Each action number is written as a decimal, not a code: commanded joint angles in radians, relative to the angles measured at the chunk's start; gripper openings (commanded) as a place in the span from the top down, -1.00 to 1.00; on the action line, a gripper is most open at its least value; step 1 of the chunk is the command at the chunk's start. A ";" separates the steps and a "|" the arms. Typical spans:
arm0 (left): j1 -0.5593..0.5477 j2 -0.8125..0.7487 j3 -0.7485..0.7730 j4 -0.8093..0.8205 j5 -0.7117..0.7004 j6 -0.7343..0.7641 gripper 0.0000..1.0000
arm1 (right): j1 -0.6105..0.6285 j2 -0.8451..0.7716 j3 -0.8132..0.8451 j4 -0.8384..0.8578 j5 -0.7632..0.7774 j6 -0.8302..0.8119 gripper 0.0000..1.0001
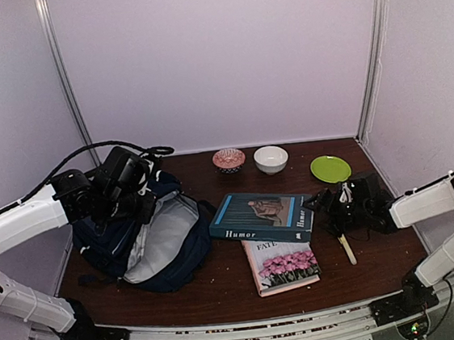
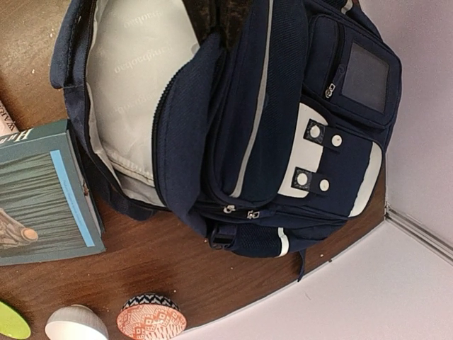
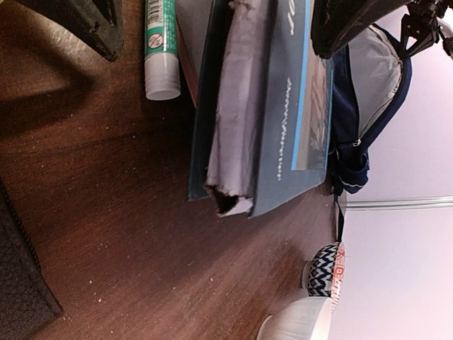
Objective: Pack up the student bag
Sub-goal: Pick up the book from the center of the board, then place the book in the student bag.
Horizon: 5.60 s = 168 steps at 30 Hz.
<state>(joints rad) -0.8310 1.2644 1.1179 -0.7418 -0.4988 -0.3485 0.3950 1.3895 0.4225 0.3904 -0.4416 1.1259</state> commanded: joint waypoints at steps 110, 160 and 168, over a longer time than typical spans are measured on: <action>0.014 -0.042 0.190 0.250 0.514 -0.330 1.00 | 0.673 0.837 1.010 0.474 0.587 0.449 0.86; 0.082 -0.144 0.096 0.244 0.283 -0.313 1.00 | 0.621 0.669 0.969 0.026 0.252 0.234 -0.45; 0.081 -0.131 0.100 0.246 0.303 -0.302 1.00 | 0.621 0.571 0.989 -0.278 0.342 0.040 -0.56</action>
<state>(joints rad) -0.7597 1.1503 1.1973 -0.6117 -0.1799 -0.6724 1.0271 2.0624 1.3994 0.3168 -0.1791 1.3083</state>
